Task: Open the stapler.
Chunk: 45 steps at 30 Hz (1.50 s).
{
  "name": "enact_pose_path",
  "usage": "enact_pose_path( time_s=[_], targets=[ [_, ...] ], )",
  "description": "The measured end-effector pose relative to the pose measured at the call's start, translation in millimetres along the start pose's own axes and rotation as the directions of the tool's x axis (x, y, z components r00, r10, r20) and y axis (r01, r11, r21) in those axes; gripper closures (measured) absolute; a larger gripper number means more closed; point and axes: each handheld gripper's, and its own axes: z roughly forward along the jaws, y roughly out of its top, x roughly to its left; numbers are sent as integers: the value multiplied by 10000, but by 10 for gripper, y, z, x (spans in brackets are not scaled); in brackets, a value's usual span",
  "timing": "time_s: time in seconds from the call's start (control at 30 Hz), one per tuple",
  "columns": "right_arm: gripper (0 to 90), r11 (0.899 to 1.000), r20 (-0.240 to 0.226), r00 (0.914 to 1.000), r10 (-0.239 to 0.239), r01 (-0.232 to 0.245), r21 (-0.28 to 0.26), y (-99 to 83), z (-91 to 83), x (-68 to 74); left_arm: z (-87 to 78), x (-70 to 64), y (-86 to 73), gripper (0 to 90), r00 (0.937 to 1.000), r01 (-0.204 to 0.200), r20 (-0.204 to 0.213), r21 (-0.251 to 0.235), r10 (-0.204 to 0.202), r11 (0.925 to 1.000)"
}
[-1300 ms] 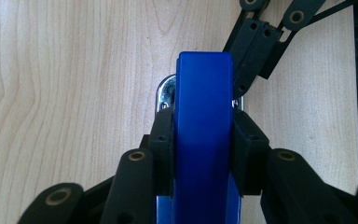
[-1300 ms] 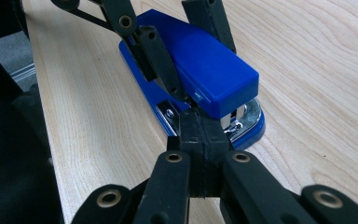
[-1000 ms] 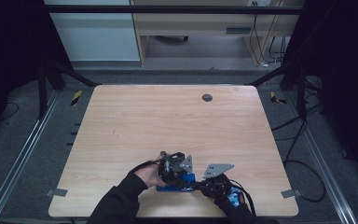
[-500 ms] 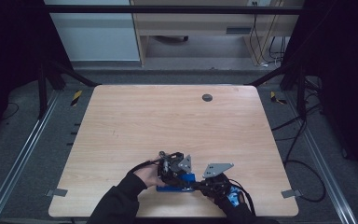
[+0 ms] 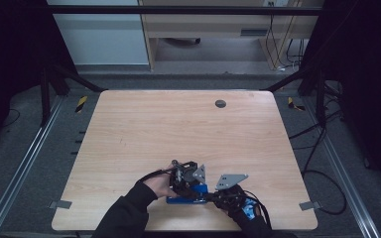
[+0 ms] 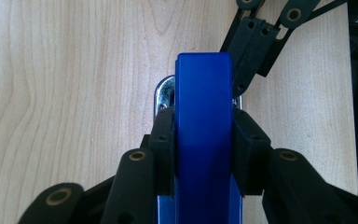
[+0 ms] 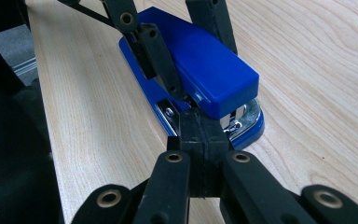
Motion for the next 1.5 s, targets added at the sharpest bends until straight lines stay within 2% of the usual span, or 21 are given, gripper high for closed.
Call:
enact_pose_path(
  time_s=[0.1, 0.17, 0.33, 0.5, 0.67, 0.7, 0.8, 1.13, 1.3, 1.4, 1.5],
  targets=[
    [900, 10000, -20, 10000, -12, 12, -19, -1, 3, 1, 15, 6, 10, 620, 9997, 235, 16, -61, -235, 9997],
    [900, 10000, -53, 10000, -1, 0, -56, -2, 6, -1, 25, 8, 23, 648, 9997, 219, 135, -52, -218, 9997],
    [900, 9999, -79, 9999, 92, -92, -90, -6, 8, -5, 10, 2, 47, 655, 9999, 122, 66, 214, -124, 9997],
    [900, 9999, -71, 9999, 128, -128, -83, -6, 10, 1, 4, -8, 16, 656, 9999, 136, -7, -57, -136, 9999],
    [900, 9997, -78, 9997, 212, -213, -83, -5, 13, 5, 2, -7, 10, 657, 9999, 146, 23, -133, -146, 9998],
    [900, 9997, -122, 9997, 218, -219, -53, -4, 11, 2, -3, -8, 5, 658, 9994, 337, 125, -203, -335, 9992],
    [900, 9997, -164, 9996, 251, -252, -58, -4, 11, -4, -6, -3, 9, 658, 9993, 368, 112, -194, -365, 9991],
    [900, 9998, -135, 9997, 213, -214, -40, -4, 10, 5, -10, -28, -9, 659, 9996, 278, -16, -524, -280, 9982],
    [900, 9997, -166, 9996, 214, -216, -84, -7, 15, 5, -12, -17, -20, 659, 9996, 296, 49, -543, -294, 9981],
    [900, 9997, -148, 9996, 222, -224, -84, -4, 17, 5, 3, -7, -43, 657, 9989, 453, 128, -582, -446, 9973],
    [900, 9998, -131, 9997, 202, -202, -52, 2, 19, 5, 9, -27, -28, 652, 9996, 284, -39, -416, -286, 9987]
  ],
)
